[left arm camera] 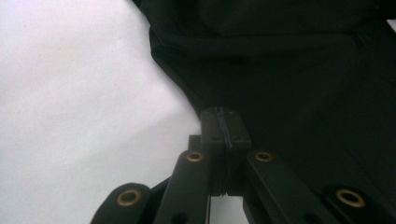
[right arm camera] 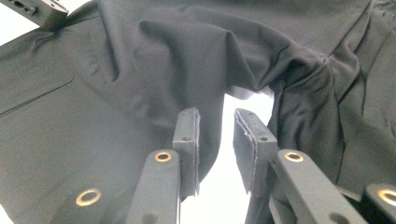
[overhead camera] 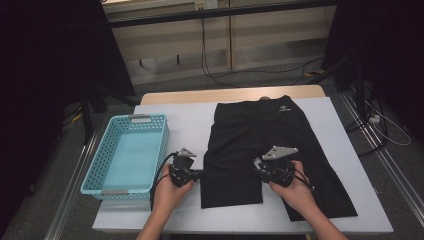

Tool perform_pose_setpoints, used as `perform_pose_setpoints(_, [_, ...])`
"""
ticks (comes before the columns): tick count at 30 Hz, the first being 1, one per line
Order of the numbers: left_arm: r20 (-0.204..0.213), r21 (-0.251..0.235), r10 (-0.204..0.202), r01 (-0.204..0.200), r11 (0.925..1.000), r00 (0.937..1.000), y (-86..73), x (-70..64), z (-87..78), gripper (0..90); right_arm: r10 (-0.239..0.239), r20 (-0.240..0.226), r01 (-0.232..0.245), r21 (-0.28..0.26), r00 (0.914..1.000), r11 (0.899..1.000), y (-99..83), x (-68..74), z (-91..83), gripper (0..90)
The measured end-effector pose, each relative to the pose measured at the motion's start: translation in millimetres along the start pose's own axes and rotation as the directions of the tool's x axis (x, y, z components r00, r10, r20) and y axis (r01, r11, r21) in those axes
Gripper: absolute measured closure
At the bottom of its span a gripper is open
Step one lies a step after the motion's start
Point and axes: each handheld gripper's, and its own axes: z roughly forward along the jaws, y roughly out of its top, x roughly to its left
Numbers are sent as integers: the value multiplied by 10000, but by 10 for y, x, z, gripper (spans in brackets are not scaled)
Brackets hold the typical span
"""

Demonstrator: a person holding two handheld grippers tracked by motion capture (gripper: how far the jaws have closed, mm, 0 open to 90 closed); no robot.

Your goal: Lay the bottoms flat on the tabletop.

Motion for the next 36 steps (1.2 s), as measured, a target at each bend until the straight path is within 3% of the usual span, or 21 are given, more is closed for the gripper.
perform_pose_setpoints(5, [-360,-501,-162,144,9986,9992,24,69,-61,900,-402,-345,392,-300,9986,9988,14,42,-62,709])
perform_pose_setpoints(9, [-540,-437,-255,231,9988,9982,17,114,-63,900,-795,-627,776,-326,9949,9965,13,126,-92,698])
perform_pose_setpoints(13, [-750,-475,-255,220,9986,9969,27,129,-70,900,-1226,-1332,1170,-492,9835,9919,33,253,-77,655])
perform_pose_setpoints(15, [-910,-536,-160,112,9985,9957,32,126,-94,900,-1352,-1788,1261,-615,9745,9901,31,332,-52,627])
perform_pose_setpoints(17, [-816,-604,-276,227,9979,9963,37,122,-111,900,-1454,-2255,1379,-484,9633,9893,7,428,3,590])
perform_pose_setpoints(23, [-824,-697,-298,241,9973,9961,39,112,-108,897,-2368,-3201,2334,-495,9173,9711,-10,708,110,435])
perform_pose_setpoints(25, [-841,-700,-260,201,9973,9961,40,114,-106,889,-2575,-3161,2624,-276,9131,9646,-33,777,153,426])
perform_pose_setpoints(26, [-880,-798,-250,180,9967,9958,39,113,-102,874,-2888,-2967,2926,-327,9103,9557,-53,803,171,428])
perform_pose_setpoints(29, [-887,-1040,-215,122,9945,9958,46,102,-100,704,-2893,-2904,2946,-261,9122,9553,-38,823,171,466])
perform_pose_setpoints(32, [-756,-1328,-33,-68,9911,9971,68,101,-96,518,-2917,-3106,2942,-397,9047,9549,-40,839,165,712])
perform_pose_setpoints(33, [-702,-1508,-10,-96,9885,9975,74,98,-90,468,-2919,-3131,2948,-392,9037,9547,-39,851,166,731])
perform_pose_setpoints(36, [-524,-1685,-41,-48,9857,9986,85,84,-107,412,-3001,-3196,3061,-326,8988,9515,-22,864,170,828])
